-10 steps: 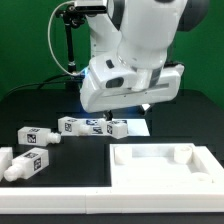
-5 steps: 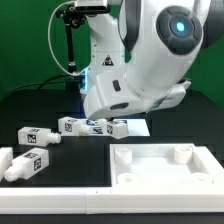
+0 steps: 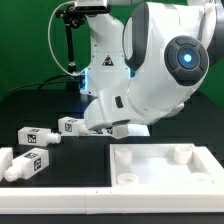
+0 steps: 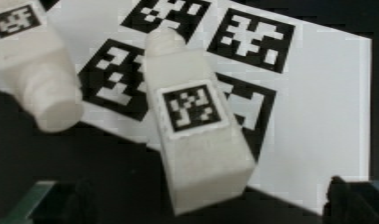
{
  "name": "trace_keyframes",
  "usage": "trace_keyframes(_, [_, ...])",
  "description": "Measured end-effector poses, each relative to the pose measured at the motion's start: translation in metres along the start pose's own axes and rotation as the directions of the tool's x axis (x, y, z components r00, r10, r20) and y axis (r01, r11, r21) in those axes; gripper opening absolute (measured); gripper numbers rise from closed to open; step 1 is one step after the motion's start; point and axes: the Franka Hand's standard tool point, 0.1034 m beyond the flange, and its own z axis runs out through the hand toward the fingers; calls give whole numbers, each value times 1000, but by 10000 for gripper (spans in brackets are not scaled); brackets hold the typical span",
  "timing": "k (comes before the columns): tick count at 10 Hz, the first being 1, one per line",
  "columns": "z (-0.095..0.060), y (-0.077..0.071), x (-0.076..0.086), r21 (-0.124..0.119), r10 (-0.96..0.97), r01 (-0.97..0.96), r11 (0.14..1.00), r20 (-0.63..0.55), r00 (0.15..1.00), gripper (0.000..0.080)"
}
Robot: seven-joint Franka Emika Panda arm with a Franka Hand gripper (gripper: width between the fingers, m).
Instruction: Assemble one leg
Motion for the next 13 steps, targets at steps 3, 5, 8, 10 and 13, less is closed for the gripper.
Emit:
trace_keyframes(3, [42, -8, -7, 1, -13, 13, 1000, 12, 1000, 649])
trace_keyframes(5, [43, -8, -7, 2, -13, 13, 1000, 13, 1000, 528])
trace_keyframes(8, [44, -8, -7, 3, -13, 13, 1000, 14, 1000, 282])
trace_keyframes(10, [33, -13, -8, 20, -8, 8, 1000, 10, 1000, 283])
trace_keyframes(13, [-67, -11, -2, 78, 5, 6, 997, -137, 990, 283])
